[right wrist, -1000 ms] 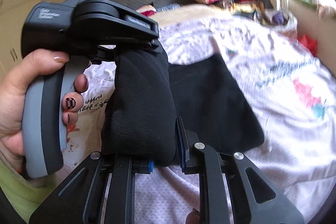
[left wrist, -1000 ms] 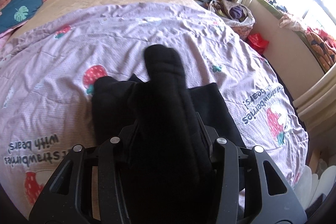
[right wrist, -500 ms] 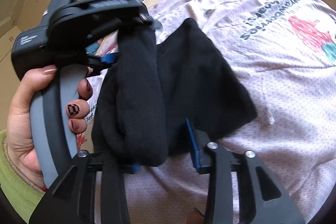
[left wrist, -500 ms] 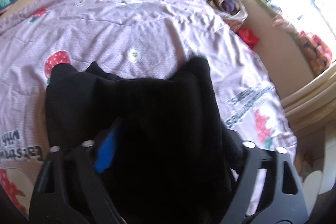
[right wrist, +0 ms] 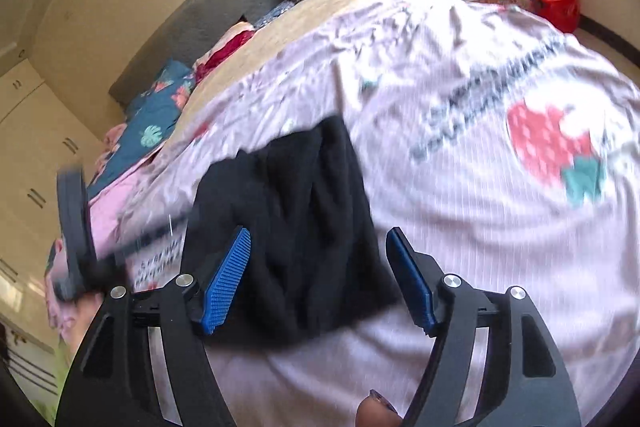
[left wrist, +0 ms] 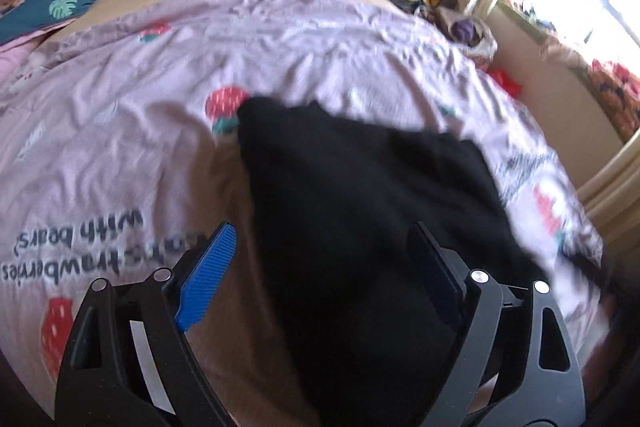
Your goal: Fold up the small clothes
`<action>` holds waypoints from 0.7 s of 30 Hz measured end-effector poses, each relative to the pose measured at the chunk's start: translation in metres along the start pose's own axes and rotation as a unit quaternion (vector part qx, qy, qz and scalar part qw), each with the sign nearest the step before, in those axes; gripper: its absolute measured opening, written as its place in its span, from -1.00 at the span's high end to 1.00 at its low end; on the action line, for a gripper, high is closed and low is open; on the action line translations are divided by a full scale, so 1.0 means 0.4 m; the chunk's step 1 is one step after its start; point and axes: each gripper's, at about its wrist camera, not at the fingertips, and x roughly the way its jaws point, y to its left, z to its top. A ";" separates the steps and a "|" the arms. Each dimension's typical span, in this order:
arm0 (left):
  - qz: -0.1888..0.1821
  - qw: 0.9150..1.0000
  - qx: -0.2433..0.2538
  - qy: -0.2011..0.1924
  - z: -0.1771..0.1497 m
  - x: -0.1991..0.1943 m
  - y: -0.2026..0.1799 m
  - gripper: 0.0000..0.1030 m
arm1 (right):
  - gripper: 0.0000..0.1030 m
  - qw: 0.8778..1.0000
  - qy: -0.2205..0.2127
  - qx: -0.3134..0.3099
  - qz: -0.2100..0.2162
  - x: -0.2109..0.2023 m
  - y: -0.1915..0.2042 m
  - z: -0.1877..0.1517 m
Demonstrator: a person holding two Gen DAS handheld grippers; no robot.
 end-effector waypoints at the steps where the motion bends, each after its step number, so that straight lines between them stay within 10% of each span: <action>1: 0.006 1.000 0.006 -0.001 -0.017 0.002 -0.003 -0.56 | -0.34 1.000 0.010 -0.008 -0.006 0.022 0.011 0.027; 9: -0.006 1.000 0.010 -0.010 -0.071 -0.004 -0.008 -0.57 | -0.30 0.990 0.074 -0.064 -0.105 0.240 0.058 0.114; 12: -0.015 1.000 0.008 -0.010 -0.073 -0.007 -0.006 -0.57 | 0.68 0.984 0.079 -0.099 -0.128 0.272 0.085 0.092; 21: -0.035 0.999 0.003 -0.020 -0.080 -0.028 -0.011 -0.60 | 0.83 0.968 -0.027 -0.233 -0.094 0.161 0.194 0.136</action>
